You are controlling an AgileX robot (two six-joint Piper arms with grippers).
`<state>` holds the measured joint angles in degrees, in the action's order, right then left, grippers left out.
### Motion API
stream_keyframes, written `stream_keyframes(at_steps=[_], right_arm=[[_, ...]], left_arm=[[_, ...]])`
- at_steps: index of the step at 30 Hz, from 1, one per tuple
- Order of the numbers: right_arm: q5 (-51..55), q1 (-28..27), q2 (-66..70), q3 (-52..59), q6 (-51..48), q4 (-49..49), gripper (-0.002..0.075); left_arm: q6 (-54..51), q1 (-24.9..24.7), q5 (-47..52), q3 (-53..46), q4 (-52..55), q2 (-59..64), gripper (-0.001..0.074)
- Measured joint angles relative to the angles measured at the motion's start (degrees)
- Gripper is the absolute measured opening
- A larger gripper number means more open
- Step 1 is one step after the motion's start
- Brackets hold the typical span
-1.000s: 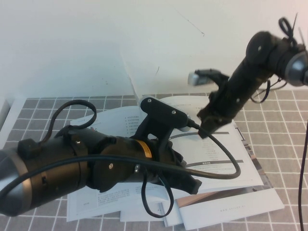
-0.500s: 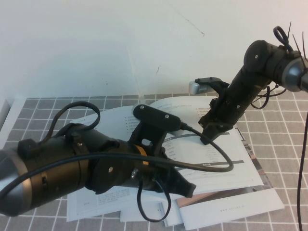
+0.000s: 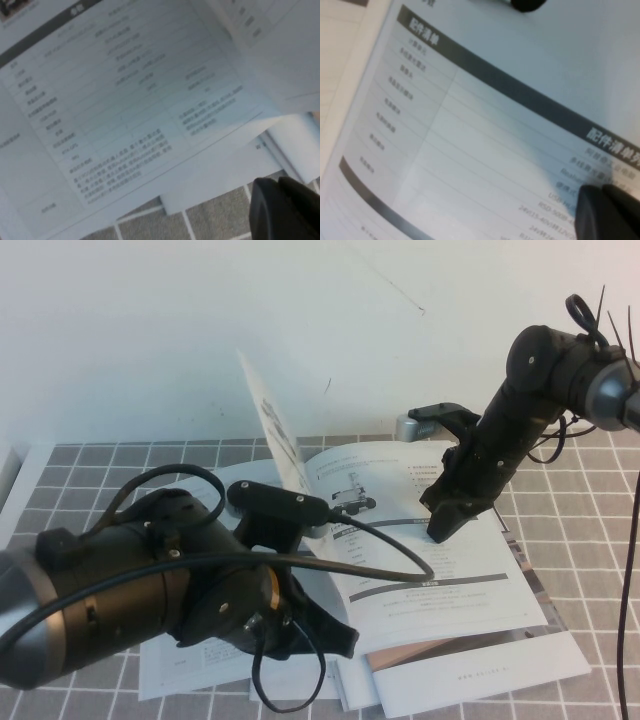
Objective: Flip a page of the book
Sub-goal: Open the closed book
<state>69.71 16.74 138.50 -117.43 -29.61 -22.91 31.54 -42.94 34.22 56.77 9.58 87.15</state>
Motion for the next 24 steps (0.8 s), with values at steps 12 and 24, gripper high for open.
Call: stream_keyframes(at_steps=[12,24], right_arm=[[0.00,0.00,0.00,0.00,-0.09,0.13,-0.0001],[0.00,0.00,0.00,0.00,-0.09,0.16,-0.0001]], left_arm=[[-0.68,-3.82,9.34,0.00,-2.48,0.00,-0.0004],[-2.89,-16.32,-12.85,0.00,-8.33,-2.88,-0.0004]])
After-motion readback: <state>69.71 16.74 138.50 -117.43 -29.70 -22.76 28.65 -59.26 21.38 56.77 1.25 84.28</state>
